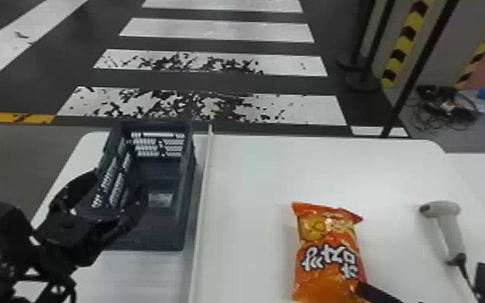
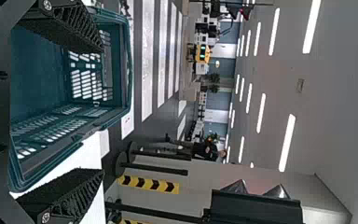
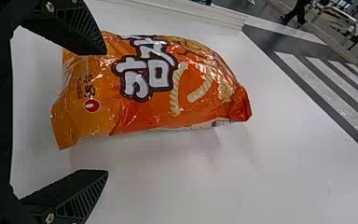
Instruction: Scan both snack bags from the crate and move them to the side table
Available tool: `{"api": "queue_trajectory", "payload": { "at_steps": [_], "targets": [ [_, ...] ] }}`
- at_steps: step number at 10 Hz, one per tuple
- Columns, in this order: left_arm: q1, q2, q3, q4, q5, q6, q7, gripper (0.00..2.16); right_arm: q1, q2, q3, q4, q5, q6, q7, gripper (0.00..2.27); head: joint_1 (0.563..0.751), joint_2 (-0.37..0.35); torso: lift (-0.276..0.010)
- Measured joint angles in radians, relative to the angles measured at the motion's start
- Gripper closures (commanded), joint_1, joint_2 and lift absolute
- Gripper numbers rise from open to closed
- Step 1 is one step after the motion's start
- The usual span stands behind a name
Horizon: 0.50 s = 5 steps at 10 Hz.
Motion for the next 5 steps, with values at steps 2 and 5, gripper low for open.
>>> {"api": "queue_trajectory", "payload": {
  "at_steps": [2,5],
  "targets": [
    [-0.003,0.0,-0.002,0.005,0.0,0.0,-0.001,0.09,-0.01,0.0,0.002,0.024,-0.006,0.0,0.016,0.22,0.695,-0.018,-0.099],
    [-0.004,0.0,-0.003,0.011,0.0,0.0,-0.005,0.09,-0.027,-0.005,-0.002,0.068,-0.039,0.006,0.053,0.95,0.695,-0.006,-0.099]
  ]
}}
